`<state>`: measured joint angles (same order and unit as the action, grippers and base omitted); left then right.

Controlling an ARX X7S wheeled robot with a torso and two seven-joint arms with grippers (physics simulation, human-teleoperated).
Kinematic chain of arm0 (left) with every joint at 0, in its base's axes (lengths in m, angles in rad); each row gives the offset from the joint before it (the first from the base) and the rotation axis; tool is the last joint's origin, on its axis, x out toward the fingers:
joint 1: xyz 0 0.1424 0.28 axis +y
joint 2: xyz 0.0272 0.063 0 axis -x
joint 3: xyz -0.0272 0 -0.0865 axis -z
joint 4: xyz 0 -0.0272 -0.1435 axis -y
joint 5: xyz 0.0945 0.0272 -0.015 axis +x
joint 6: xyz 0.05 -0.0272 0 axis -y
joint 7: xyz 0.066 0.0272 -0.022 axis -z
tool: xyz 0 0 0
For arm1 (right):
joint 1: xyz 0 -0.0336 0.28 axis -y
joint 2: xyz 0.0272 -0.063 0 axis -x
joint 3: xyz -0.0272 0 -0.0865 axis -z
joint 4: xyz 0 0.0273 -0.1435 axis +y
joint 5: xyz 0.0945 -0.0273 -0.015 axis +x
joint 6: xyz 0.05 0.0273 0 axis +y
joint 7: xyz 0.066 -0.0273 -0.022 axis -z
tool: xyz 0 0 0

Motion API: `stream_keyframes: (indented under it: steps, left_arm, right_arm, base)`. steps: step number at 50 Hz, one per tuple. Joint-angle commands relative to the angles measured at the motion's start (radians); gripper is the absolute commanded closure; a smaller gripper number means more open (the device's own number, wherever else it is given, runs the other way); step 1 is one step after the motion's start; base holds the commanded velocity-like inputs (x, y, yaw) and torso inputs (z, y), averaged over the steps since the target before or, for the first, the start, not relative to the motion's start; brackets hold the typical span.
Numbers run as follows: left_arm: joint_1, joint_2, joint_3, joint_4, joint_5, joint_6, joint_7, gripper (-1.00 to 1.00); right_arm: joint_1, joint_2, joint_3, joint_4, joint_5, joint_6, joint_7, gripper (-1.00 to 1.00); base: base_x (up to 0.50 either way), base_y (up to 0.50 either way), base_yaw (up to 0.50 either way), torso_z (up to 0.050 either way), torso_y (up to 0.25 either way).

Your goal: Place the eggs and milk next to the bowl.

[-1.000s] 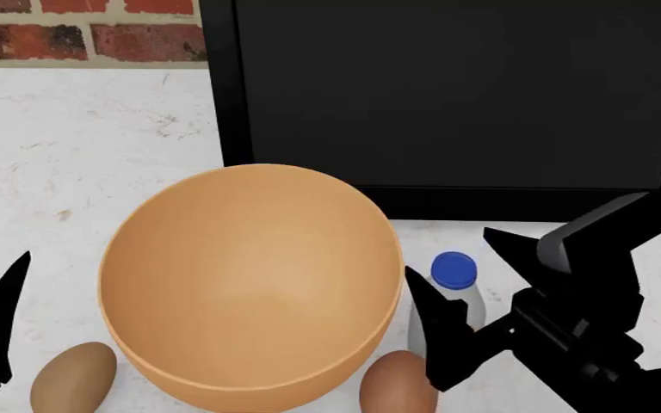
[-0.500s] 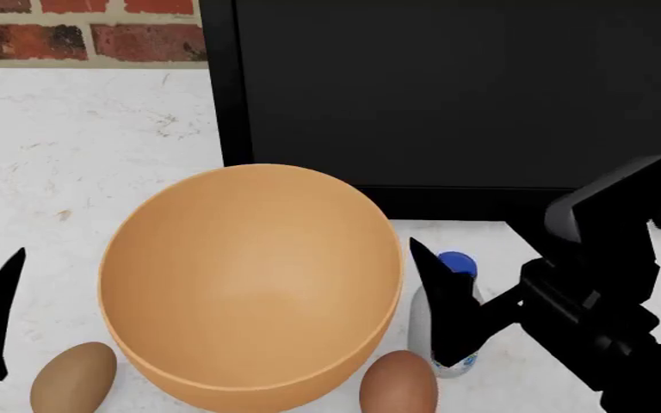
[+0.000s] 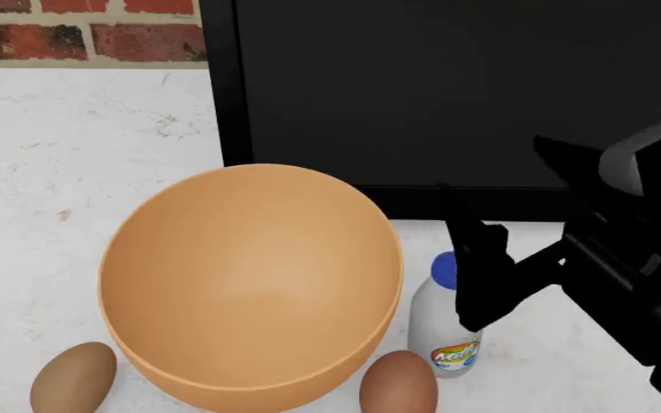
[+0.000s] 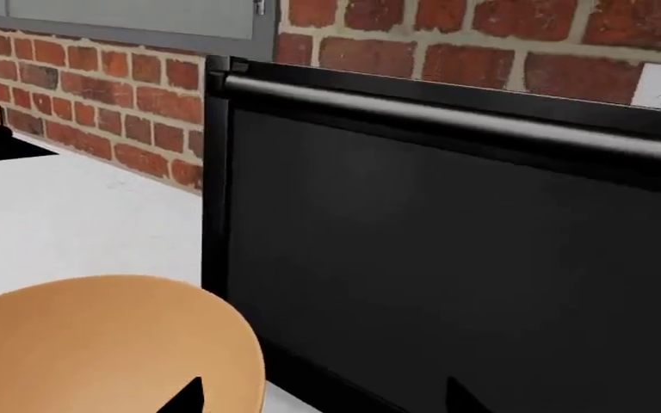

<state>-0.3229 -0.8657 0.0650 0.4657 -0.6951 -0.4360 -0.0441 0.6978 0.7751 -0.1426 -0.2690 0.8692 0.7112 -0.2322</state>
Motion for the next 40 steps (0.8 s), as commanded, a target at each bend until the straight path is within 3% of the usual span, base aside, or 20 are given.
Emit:
stream_keyframes:
  steps: [1, 20, 25, 40]
  left_arm:
    - [-0.012, -0.019, -0.06, 0.032, -0.052, -0.014, -0.026, -1.0]
    - [0.017, -0.03, -0.168, 0.071, -0.118, -0.002, -0.068, -1.0]
    - [0.02, -0.059, -0.218, 0.155, -0.197, -0.062, -0.141, -1.0]
    - [0.211, -0.073, -0.508, 0.158, -0.242, -0.005, -0.114, -1.0]
  right_arm:
    - [-0.05, 0.083, 0.132, -0.163, 0.128, 0.078, 0.118, -1.0]
    - [-0.344, 0.222, 0.561, -0.429, 0.38, 0.165, 0.356, -1.0]
    - [-0.399, 0.237, 0.678, -0.471, 0.426, 0.19, 0.418, -1.0]
    - [-0.574, 0.276, 1.287, -0.577, 0.773, 0.402, 0.592, -1.0]
  base:
    - [0.0, 0.0, 0.0, 0.0, 0.0]
    - [0.0, 0.0, 0.0, 0.0, 0.0]
    - [0.0, 0.0, 0.0, 0.0, 0.0]
    - [0.0, 0.0, 0.0, 0.0, 0.0]
